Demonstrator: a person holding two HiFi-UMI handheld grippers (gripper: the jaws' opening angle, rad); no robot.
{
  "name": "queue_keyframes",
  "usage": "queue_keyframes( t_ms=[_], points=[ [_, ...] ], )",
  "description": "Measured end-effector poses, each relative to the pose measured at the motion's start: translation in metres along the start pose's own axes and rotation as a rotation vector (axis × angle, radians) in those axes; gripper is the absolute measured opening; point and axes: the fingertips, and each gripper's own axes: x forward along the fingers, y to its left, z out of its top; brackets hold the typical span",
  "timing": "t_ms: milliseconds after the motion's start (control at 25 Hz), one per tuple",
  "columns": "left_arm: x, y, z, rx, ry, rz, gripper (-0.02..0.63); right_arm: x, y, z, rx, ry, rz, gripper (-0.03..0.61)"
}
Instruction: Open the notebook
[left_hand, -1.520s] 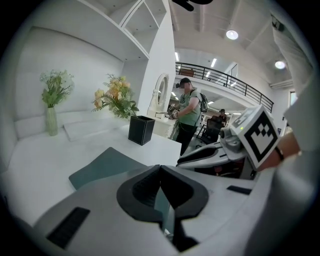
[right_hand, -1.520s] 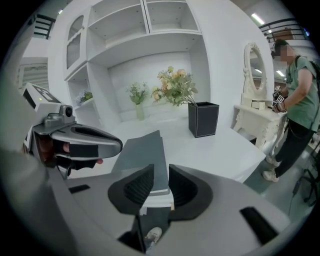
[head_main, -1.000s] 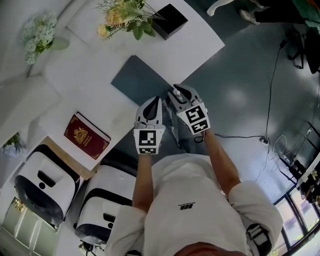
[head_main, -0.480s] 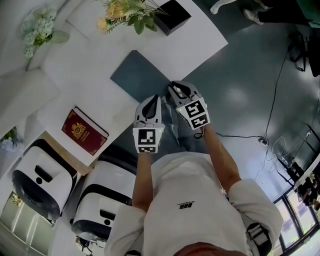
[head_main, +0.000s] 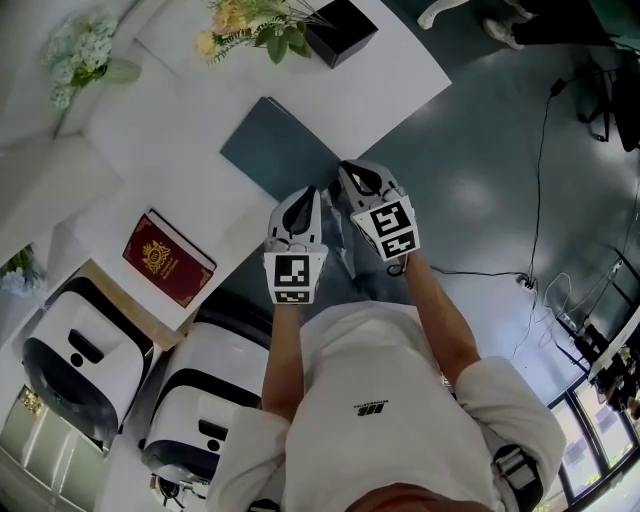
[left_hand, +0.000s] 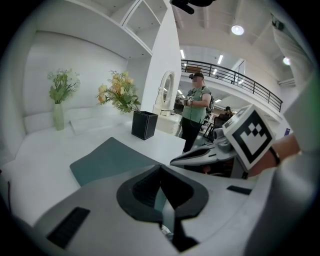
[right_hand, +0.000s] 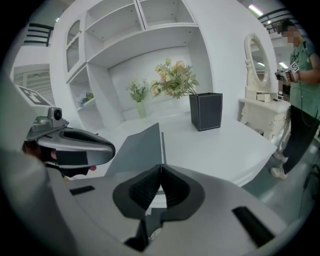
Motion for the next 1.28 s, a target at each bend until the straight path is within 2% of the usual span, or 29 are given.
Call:
queue_keyframes(
  t_ms=[560, 1280],
  points=[
    [-0.017, 0.005, 0.012, 0.003, -0.04, 0.024, 0.0, -0.025, 0.021, 0.027, -0.067, -0.059, 0.02, 0.0],
    [-0.045, 0.02, 0.017, -0.004, -0.074, 0.059, 0.0, -0.044, 0.05, 0.051, -0.113, -0.081, 0.034, 0.0]
  ],
)
